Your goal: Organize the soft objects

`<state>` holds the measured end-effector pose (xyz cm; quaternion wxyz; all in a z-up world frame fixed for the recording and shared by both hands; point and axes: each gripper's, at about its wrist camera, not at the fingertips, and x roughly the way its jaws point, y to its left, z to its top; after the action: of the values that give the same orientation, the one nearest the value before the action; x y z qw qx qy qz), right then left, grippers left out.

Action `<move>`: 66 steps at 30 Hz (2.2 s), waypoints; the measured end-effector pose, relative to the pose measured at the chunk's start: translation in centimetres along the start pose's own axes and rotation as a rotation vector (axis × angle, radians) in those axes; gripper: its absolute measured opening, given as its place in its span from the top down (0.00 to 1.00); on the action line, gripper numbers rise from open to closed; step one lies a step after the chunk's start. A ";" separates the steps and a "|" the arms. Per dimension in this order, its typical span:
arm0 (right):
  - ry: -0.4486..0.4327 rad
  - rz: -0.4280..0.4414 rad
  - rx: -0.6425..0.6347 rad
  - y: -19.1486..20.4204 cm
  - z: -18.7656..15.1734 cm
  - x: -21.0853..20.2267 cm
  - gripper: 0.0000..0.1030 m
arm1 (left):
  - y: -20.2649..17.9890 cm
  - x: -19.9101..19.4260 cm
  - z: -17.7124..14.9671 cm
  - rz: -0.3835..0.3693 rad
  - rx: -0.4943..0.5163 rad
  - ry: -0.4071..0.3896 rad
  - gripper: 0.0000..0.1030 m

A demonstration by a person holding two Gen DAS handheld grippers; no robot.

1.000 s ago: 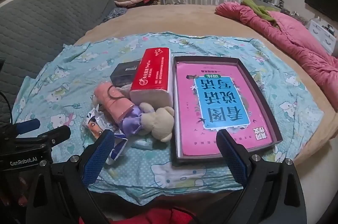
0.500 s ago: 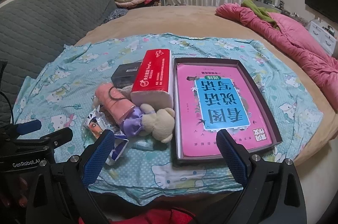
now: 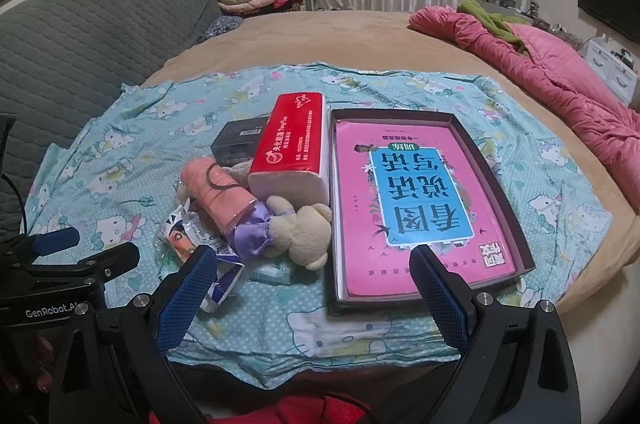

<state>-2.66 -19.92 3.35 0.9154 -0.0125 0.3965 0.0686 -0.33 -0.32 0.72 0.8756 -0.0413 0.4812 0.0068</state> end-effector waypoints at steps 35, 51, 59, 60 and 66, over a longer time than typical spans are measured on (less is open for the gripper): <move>0.005 0.137 -0.172 4.2 0.0 2.1 0.06 | 4.9 4.1 -0.2 -0.053 -0.131 0.096 0.02; 0.005 0.120 -0.598 11.8 -2.0 8.1 0.25 | 7.5 8.6 0.8 -0.069 -0.119 0.172 0.04; 0.036 0.088 -0.708 13.4 -2.5 11.0 0.43 | 7.5 10.2 1.3 -0.097 -0.084 0.204 0.07; 0.041 0.087 -0.713 13.4 -2.6 11.2 0.52 | 7.4 10.4 1.4 -0.101 -0.083 0.206 0.09; 0.053 0.215 -0.610 11.8 -1.5 10.7 0.72 | 6.8 11.3 2.3 -0.149 -0.072 0.211 0.18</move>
<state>1.94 -7.13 -5.07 0.8463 -0.2461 0.3805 0.2800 7.31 6.34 -8.08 0.8162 -0.1088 0.5657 -0.0452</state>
